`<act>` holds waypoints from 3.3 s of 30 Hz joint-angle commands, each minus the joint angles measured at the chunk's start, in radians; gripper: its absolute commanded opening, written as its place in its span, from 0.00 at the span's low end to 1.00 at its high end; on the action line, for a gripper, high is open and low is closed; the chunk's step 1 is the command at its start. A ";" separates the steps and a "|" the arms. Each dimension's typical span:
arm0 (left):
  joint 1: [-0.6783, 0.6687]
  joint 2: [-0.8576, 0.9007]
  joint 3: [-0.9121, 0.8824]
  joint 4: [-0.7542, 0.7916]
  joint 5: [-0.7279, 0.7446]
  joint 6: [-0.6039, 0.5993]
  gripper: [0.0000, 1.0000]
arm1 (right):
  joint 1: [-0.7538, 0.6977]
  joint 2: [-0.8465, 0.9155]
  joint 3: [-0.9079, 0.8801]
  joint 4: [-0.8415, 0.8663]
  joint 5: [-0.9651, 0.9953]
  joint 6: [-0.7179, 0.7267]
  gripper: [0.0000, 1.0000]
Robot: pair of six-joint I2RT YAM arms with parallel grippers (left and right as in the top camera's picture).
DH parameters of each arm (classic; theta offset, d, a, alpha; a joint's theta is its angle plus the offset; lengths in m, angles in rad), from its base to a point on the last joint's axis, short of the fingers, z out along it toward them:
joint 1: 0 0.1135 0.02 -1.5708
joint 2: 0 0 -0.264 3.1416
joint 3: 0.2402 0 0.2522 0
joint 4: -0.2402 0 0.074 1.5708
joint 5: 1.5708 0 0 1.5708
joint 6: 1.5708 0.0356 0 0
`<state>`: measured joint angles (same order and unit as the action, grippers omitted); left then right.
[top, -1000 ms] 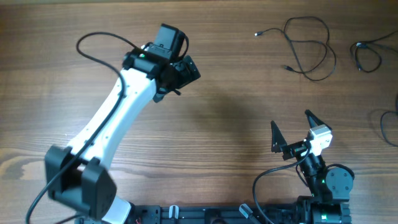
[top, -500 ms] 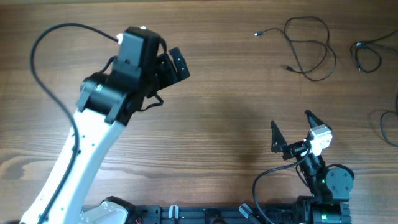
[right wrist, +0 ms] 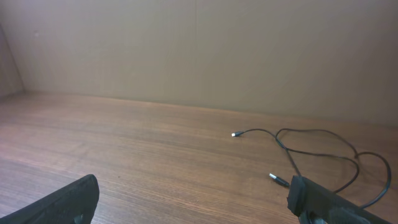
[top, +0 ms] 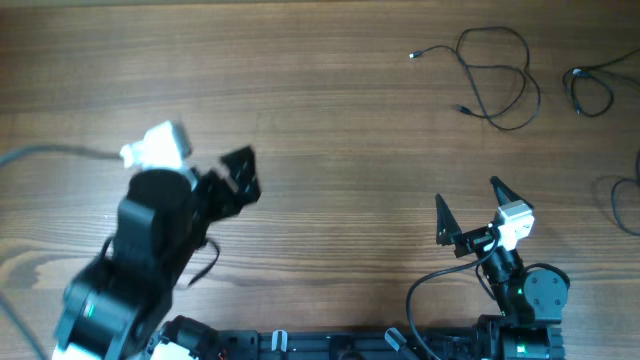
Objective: Untangle cables
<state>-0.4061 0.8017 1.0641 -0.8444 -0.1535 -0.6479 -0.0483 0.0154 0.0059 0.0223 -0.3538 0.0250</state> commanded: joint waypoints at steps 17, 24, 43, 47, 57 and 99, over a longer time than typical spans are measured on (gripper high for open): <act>0.005 -0.113 -0.037 -0.059 -0.061 0.016 1.00 | 0.006 -0.011 -0.001 0.005 0.018 0.003 1.00; 0.005 -0.113 -0.037 -0.059 -0.061 0.016 1.00 | 0.006 -0.011 -0.001 0.005 0.018 0.002 1.00; 0.241 -0.389 -0.037 -0.066 -0.061 0.016 1.00 | 0.006 -0.011 -0.001 0.005 0.018 0.003 1.00; 0.246 -0.486 -0.037 -0.067 -0.061 0.016 1.00 | 0.006 -0.011 -0.001 0.005 0.018 0.003 1.00; 0.246 -0.653 -0.037 -0.109 -0.061 0.016 1.00 | 0.006 -0.011 -0.001 0.005 0.018 0.003 1.00; 0.246 -0.797 -0.034 -0.514 -0.068 0.001 1.00 | 0.006 -0.011 -0.001 0.005 0.018 0.002 1.00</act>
<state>-0.1677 0.0135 1.0302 -1.3586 -0.2127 -0.6483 -0.0483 0.0154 0.0059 0.0223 -0.3534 0.0250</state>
